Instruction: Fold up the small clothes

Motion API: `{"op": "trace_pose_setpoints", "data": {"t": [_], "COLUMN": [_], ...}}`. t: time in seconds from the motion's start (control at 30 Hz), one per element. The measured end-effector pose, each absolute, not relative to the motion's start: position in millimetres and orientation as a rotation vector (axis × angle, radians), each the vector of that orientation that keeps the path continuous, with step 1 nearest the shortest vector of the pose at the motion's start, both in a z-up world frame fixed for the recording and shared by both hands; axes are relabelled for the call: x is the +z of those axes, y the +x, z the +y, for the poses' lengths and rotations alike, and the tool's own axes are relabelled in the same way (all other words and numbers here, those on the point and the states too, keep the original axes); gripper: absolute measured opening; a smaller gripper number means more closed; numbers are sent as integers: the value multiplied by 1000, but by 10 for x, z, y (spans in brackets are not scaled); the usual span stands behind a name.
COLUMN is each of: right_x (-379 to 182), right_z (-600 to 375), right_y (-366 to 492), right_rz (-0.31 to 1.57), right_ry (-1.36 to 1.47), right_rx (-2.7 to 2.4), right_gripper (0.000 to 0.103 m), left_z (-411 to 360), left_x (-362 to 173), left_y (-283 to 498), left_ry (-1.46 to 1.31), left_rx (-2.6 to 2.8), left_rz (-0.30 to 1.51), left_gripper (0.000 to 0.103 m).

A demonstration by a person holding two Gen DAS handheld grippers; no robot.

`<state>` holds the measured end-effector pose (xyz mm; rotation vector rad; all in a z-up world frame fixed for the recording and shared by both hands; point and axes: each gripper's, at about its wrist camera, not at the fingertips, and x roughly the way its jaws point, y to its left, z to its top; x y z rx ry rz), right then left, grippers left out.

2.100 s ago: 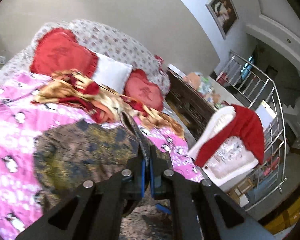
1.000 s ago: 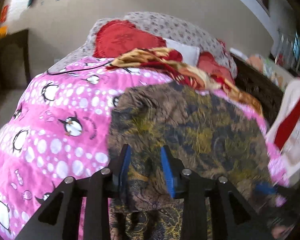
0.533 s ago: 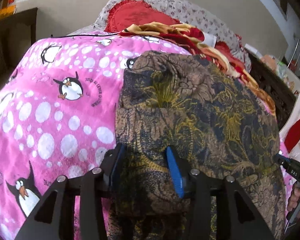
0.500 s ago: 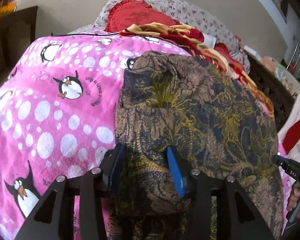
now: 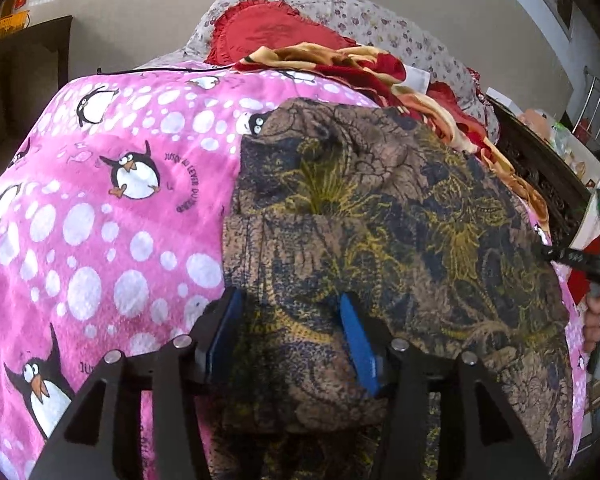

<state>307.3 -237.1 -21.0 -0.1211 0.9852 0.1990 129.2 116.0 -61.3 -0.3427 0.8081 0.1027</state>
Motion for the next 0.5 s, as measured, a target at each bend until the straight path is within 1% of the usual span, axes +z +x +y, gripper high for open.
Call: {"op": "trace_pose_setpoints", "data": {"t": [0.07, 0.1, 0.17, 0.27, 0.3, 0.33, 0.4, 0.5], "right_x": [-27, 84, 160, -104, -349, -477, -463, -292], "right_z": [-2282, -2198, -1985, -1673, -1648, -1705, -1842, -1830], "right_y": [2977, 2842, 2590, 2291, 2286, 2291, 2267, 2149], "right_rz": [932, 875, 835, 874, 929, 955, 922, 929], "right_ry": [-145, -150, -149, -289, -349, -339, -211, -191], "right_rx": [168, 189, 313, 369, 323, 305, 310, 274], "right_gripper": [5, 5, 5, 5, 5, 5, 5, 6], "left_z": [1141, 1131, 1125, 1131, 1129, 1123, 1119, 1107], "left_x": [-612, -612, -611, -614, -614, -613, -613, -614], "left_y": [1311, 1318, 1335, 1339, 1337, 1337, 1338, 1343], "left_ry": [-335, -328, -324, -326, -324, -319, -316, -311], "left_rx": [106, 107, 105, 103, 104, 106, 108, 110], "left_rz": [810, 812, 813, 813, 814, 815, 816, 818], "left_gripper": [55, 56, 56, 57, 57, 57, 57, 58]}}
